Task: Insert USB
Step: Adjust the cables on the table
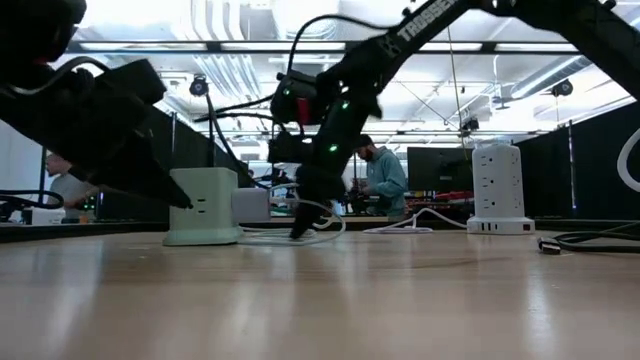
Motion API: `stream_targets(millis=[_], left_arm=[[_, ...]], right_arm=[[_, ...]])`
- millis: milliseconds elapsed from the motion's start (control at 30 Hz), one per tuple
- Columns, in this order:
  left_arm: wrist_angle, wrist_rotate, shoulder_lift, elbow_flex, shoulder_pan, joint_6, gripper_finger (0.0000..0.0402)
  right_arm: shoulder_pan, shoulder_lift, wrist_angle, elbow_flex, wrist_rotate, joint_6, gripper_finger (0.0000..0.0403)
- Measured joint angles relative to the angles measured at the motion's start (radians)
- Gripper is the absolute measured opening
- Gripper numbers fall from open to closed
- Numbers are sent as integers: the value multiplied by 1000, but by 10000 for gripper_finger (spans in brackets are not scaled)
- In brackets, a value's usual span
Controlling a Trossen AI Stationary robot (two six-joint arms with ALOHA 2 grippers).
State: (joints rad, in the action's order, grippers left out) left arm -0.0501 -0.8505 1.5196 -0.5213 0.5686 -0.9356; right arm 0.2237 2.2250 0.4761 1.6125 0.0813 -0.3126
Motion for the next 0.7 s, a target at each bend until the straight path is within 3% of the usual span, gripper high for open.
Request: stream_targets(millis=[300,567,700], left_arm=[[206,-90,46,0,-1,137,25],[411,-137,225,-5,-10,169,25],[486,-139,315,-31,-18,168,25]], right_arm=[[-60,-192,253,4,-260,-32,2],[-99,-475,421,4,-625,-18,2],[-99,-615,440,4,-671,23,2]])
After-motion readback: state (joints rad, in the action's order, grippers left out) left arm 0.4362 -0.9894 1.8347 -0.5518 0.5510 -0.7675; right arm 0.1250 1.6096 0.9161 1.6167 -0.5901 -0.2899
